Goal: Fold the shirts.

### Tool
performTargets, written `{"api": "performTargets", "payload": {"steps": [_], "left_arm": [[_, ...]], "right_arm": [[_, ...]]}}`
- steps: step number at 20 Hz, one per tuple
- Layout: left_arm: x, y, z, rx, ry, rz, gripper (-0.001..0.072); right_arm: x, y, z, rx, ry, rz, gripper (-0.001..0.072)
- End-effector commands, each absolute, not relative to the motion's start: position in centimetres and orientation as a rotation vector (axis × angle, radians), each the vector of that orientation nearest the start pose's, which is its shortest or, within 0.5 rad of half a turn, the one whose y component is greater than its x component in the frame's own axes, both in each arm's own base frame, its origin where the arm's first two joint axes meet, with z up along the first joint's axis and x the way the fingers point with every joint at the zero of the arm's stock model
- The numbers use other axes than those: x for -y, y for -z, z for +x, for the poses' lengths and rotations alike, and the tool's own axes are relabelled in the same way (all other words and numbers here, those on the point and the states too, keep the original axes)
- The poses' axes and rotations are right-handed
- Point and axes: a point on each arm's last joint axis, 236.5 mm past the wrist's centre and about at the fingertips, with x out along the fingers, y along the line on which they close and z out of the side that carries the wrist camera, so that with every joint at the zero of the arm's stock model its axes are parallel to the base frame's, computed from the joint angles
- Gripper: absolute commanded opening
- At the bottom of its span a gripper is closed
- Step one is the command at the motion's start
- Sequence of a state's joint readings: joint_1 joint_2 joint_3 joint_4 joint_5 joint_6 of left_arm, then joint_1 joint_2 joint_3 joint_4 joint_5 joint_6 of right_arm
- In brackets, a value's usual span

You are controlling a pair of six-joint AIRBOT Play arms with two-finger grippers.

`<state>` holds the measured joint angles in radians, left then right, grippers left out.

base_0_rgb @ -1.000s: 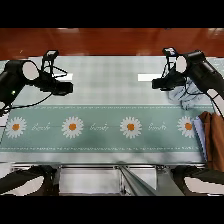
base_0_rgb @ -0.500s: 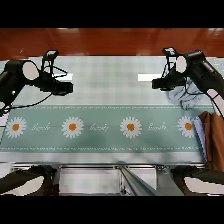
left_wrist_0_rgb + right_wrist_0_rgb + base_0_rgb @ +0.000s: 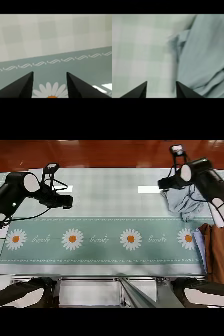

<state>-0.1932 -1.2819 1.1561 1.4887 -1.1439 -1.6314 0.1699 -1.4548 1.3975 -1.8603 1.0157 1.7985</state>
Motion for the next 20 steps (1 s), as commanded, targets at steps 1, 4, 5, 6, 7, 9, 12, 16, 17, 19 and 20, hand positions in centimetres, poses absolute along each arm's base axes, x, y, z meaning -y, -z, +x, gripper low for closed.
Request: {"api": "performTargets", "payload": {"steps": [1,4,5,6,7,9,12,16,17,19,20], "left_arm": [[6.0,-0.1,34.3,-1.400,0.080,0.034,0.0506],[7.1,-1.1,32.9,-1.312,0.121,-0.033,0.0507],[8.2,-1.5,32.7,-1.269,0.152,-0.087,0.0506],[9.1,-1.8,32.5,-1.236,0.175,-0.132,0.0506],[9.7,-2.0,32.4,-1.209,0.190,-0.168,0.0507],[10.0,-1.8,32.2,-1.210,0.186,-0.204,0.0507],[10.0,-1.8,32.4,-1.203,0.180,-0.215,0.0506],[10.3,-1.9,33.0,-1.182,0.175,-0.242,0.0507],[10.4,-2.1,33.5,-1.161,0.176,-0.249,0.0506],[10.1,-2.6,34.3,-1.126,0.172,-0.246,0.0506],[9.8,-2.8,34.4,-1.119,0.169,-0.239,0.0506]], "right_arm": [[7.5,-6.9,49.1,-0.953,0.306,-0.162,0.0414],[13.2,-2.1,47.4,-1.066,0.352,0.124,0.0414],[13.5,-0.4,47.4,-1.093,0.328,0.198,0.0414],[13.7,1.5,47.3,-1.124,0.315,0.248,0.0414],[14.0,3.2,47.1,-1.158,0.319,0.262,0.0414],[14.1,6.4,47.0,-1.216,0.320,0.264,0.0414],[13.4,9.5,47.7,-1.233,0.307,0.318,0.0414],[12.0,10.4,48.5,-1.224,0.275,0.392,0.0092],[11.4,9.6,48.9,-1.216,0.235,0.393,0.0031],[10.6,5.8,50.6,-1.157,0.163,0.384,0.0031],[10.6,3.0,51.5,-1.110,0.146,0.367,0.0031]]}}
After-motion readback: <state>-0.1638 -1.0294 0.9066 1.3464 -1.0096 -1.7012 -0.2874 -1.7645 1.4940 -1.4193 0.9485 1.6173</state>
